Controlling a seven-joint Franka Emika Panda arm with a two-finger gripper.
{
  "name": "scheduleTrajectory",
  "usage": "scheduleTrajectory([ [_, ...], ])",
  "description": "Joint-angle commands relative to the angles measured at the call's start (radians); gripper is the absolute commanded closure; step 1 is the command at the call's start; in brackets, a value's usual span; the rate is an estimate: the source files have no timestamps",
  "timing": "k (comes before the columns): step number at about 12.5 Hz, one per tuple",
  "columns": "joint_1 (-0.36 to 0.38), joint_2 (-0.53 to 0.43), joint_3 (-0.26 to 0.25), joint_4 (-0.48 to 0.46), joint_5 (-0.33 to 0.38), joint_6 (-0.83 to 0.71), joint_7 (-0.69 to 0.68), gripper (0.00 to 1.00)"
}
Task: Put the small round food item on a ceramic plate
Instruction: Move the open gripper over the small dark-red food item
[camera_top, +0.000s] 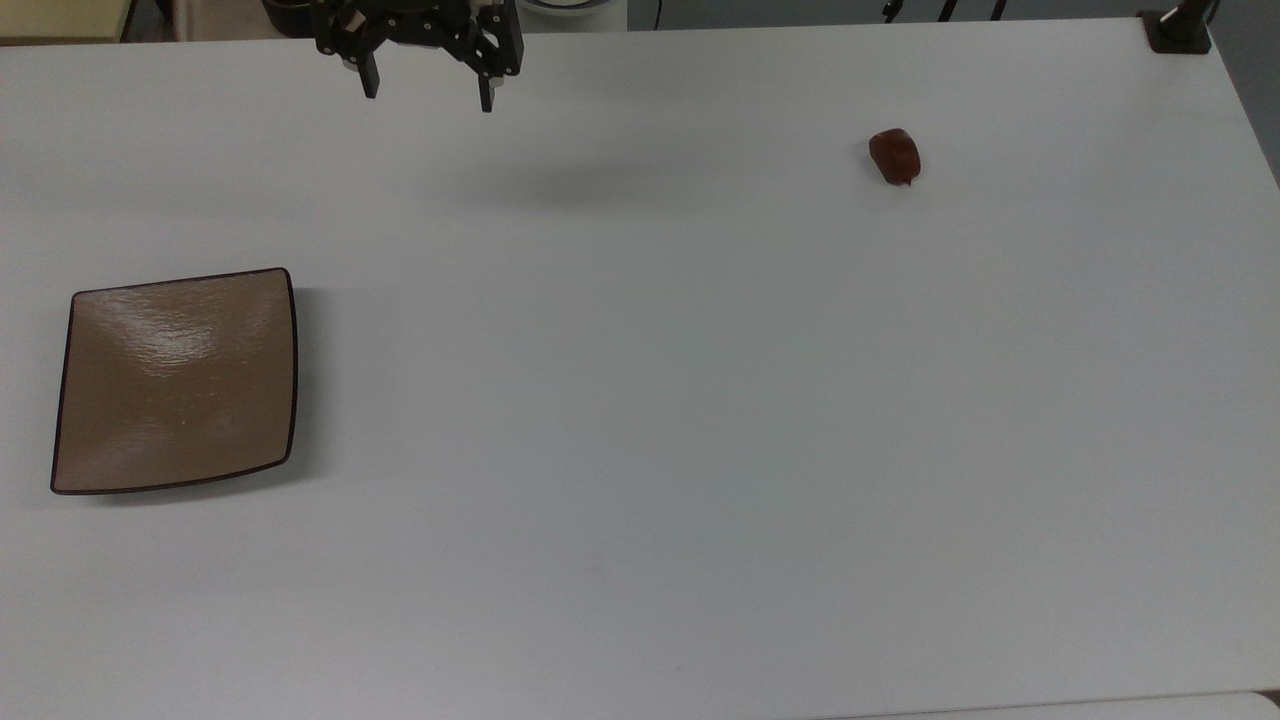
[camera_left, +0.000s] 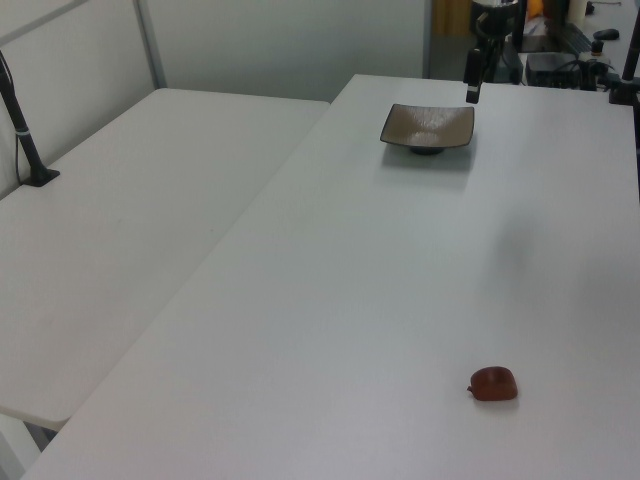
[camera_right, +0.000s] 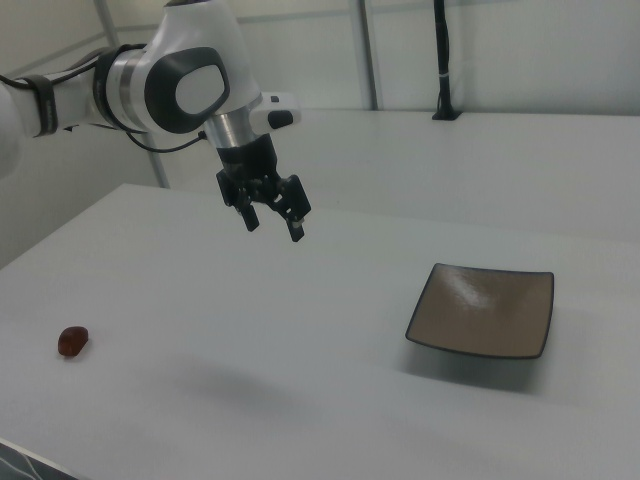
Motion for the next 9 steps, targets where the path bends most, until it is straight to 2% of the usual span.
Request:
scheduleTrajectory([
  [1,0.031,-0.019,-0.022,-0.028,0.005,-0.054,-0.013,0.0],
  [6,0.035,-0.019,-0.019,-0.041,0.031,-0.052,-0.012,0.0],
  [9,0.035,-0.019,-0.001,-0.061,0.034,-0.041,-0.013,0.0],
])
